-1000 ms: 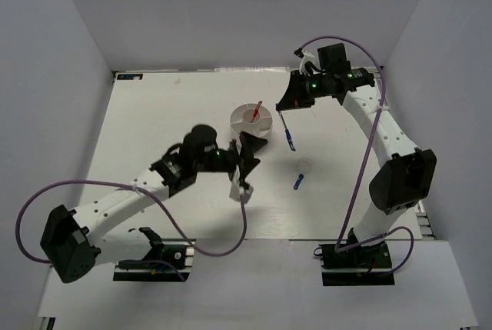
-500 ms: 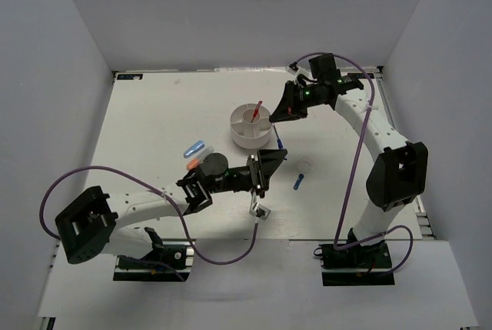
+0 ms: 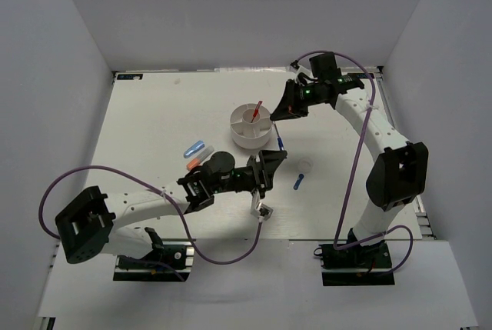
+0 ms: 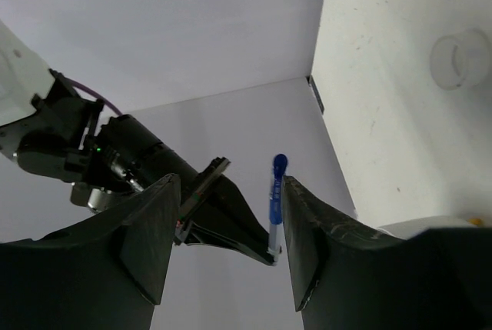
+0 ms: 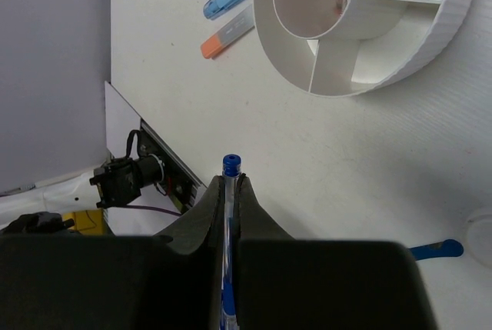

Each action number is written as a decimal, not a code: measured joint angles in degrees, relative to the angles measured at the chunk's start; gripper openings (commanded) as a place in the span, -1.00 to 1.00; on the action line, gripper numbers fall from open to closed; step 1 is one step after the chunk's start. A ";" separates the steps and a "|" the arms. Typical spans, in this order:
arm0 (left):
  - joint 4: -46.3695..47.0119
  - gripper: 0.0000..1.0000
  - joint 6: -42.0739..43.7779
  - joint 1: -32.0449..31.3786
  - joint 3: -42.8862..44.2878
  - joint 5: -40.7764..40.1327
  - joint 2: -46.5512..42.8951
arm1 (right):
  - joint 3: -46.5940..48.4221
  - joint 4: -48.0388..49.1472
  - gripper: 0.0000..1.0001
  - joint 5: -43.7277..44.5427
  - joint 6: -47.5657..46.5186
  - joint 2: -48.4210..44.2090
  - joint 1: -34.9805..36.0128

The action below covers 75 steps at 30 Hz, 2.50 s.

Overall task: Sort the stationery into containers
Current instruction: Place the pen in the storage box.

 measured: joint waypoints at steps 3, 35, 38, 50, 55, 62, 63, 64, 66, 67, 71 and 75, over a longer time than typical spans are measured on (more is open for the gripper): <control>-2.16 0.29 -0.04 -0.04 0.22 -0.92 0.02 | 0.00 -0.02 -1.00 0.02 0.00 0.00 -0.02; -3.26 -1.00 -0.15 -1.07 6.80 -10.32 8.96 | -1.20 1.51 0.54 -0.55 2.89 -0.68 -0.44; -2.03 -1.00 0.11 -1.60 5.68 -10.14 8.35 | -1.25 1.53 0.75 -0.22 2.03 -0.68 -0.94; -15.76 -1.00 -34.40 -3.67 20.92 -23.85 3.85 | 13.60 0.63 0.76 10.73 -6.16 3.04 -14.01; -31.58 -1.00 -69.37 7.43 54.58 -29.20 13.57 | 15.67 1.53 0.72 10.67 -10.43 2.03 -16.94; -42.91 -1.00 -101.72 24.13 70.38 -17.35 19.89 | 12.61 0.94 0.67 6.21 -14.97 1.88 -17.33; -42.53 -1.00 -104.28 25.64 68.02 -14.99 19.65 | 12.33 0.85 0.64 5.55 -15.47 1.88 -17.44; -42.07 -1.00 -106.90 27.17 65.16 -12.33 19.58 | 12.24 0.87 0.63 4.87 -15.98 1.88 -17.62; -41.40 -1.00 -110.99 29.77 59.82 -6.86 20.55 | 12.24 0.90 0.61 3.63 -16.74 1.88 -18.03; -41.07 -1.00 -112.19 30.47 58.21 -4.92 21.44 | 12.24 0.90 0.61 2.91 -17.03 1.86 -18.21; -39.52 -1.00 -114.79 31.61 53.09 0.85 25.49 | 10.54 1.03 0.60 1.16 -18.14 1.40 -18.91; -36.94 -1.00 -115.45 31.89 50.62 2.84 26.58 | 7.15 1.16 0.60 -0.22 -18.23 0.09 -19.30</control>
